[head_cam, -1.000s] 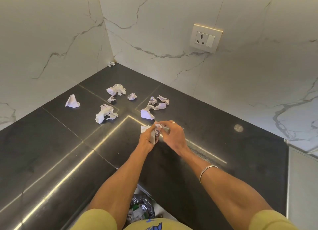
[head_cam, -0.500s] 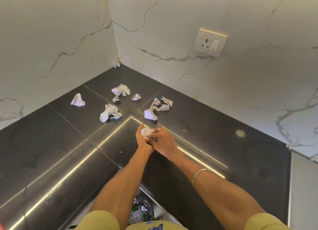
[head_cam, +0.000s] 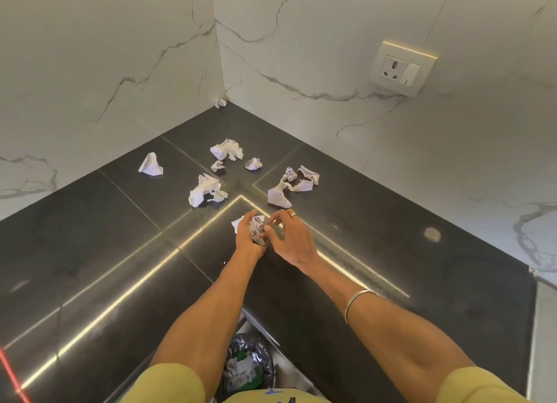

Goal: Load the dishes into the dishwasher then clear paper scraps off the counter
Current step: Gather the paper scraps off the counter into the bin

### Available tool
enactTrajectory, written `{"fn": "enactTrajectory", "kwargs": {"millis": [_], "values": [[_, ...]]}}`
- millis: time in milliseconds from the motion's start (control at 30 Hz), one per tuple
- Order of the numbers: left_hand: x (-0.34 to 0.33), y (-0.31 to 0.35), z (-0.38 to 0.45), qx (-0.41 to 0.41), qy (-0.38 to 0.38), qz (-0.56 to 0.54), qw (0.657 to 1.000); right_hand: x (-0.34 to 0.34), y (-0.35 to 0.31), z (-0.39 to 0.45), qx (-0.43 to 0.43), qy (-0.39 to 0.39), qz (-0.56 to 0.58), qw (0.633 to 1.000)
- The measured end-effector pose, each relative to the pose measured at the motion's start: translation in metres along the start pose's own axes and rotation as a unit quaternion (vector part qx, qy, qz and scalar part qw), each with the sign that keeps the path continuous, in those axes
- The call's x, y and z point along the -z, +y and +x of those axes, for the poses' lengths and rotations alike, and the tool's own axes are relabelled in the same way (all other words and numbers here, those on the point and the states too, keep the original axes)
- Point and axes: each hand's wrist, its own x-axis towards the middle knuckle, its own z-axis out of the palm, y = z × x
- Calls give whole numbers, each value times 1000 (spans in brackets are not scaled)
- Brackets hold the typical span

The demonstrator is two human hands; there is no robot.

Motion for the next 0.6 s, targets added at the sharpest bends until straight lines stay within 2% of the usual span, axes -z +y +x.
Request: {"fn": "enactTrajectory", "kwargs": {"millis": [133, 233, 400, 500, 600], "values": [[-10, 18, 5, -28, -8, 25, 999, -3, 19, 23, -38, 19, -16, 999], [-16, 25, 10, -30, -8, 30, 999, -5, 30, 45, -64, -14, -33, 997], [-25, 32, 21, -38, 5, 56, 998, -16, 35, 81, -57, -41, -73, 995], [-24, 29, 28, -53, 12, 87, 995, -26, 36, 99, -66, -97, -90, 989], [-23, 29, 33, -59, 21, 71, 996, -32, 42, 106, -59, -148, -141, 977]]}}
